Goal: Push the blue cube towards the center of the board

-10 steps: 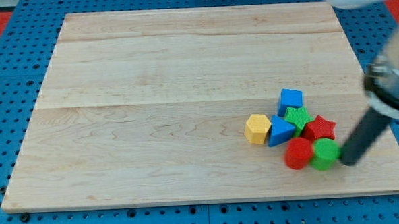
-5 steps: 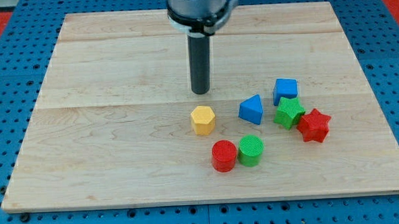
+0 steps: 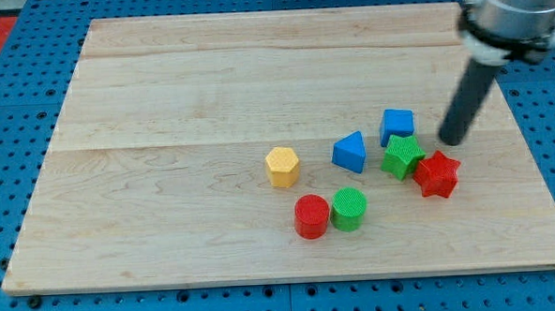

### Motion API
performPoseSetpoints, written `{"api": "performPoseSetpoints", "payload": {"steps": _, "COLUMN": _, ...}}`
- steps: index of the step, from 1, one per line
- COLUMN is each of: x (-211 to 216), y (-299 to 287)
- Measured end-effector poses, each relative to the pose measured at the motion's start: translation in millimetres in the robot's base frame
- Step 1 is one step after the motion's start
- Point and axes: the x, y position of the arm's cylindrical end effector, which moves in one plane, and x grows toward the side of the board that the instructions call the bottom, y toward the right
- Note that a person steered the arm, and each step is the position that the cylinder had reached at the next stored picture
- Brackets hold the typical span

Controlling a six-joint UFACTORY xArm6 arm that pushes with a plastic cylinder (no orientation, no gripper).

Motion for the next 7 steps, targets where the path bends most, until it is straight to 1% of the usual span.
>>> {"api": "performPoseSetpoints", "payload": {"steps": 1, "x": -8.4, "y": -76.4}}
{"api": "performPoseSetpoints", "payload": {"steps": 2, "x": -15.3, "y": -108.7}}
{"api": "performPoseSetpoints", "payload": {"steps": 3, "x": -24.3, "y": -107.8}}
{"api": "performPoseSetpoints", "payload": {"steps": 5, "x": -19.7, "y": -122.7}}
{"api": "performPoseSetpoints", "payload": {"steps": 6, "x": -20.2, "y": -109.7}}
{"api": "performPoseSetpoints", "payload": {"steps": 7, "x": -22.7, "y": -51.4}}
